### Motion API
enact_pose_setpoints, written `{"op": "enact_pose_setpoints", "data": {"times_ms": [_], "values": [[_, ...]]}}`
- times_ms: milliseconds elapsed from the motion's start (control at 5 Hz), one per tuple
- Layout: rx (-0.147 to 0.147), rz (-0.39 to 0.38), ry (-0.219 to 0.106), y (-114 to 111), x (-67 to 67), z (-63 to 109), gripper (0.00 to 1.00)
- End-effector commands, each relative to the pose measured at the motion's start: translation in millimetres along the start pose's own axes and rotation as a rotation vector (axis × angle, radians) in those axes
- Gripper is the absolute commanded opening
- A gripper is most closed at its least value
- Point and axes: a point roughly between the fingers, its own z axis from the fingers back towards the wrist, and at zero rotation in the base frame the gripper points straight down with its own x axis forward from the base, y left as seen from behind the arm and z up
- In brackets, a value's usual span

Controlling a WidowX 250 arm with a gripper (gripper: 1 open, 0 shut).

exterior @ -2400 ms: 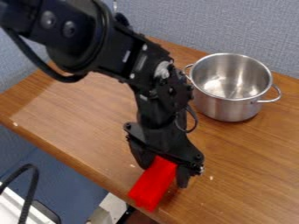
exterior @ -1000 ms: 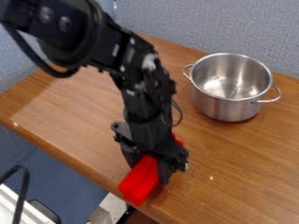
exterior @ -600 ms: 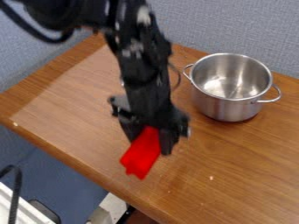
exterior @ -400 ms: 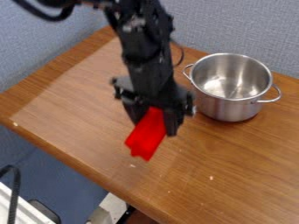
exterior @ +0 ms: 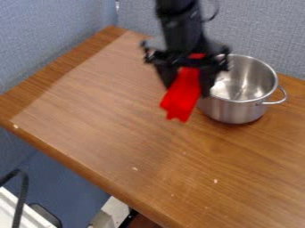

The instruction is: Put the red object in the metal pot

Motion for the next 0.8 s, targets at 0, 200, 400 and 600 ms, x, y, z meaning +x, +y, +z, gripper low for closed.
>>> {"op": "enact_pose_setpoints", "data": {"times_ms": [0, 200, 400, 600], "values": [[-0.022, 0.003, -0.028, -26, 34.1, 2.7, 0.00], [-0.016, -0.013, -0.031, -29, 35.2, -3.4, 0.00], [-0.011, -0.012, -0.010, -31, 38.9, -16.1, 0.00], [-0.018, 0.007, -0.025, -22, 47.3, -11.0, 0.00]]}}
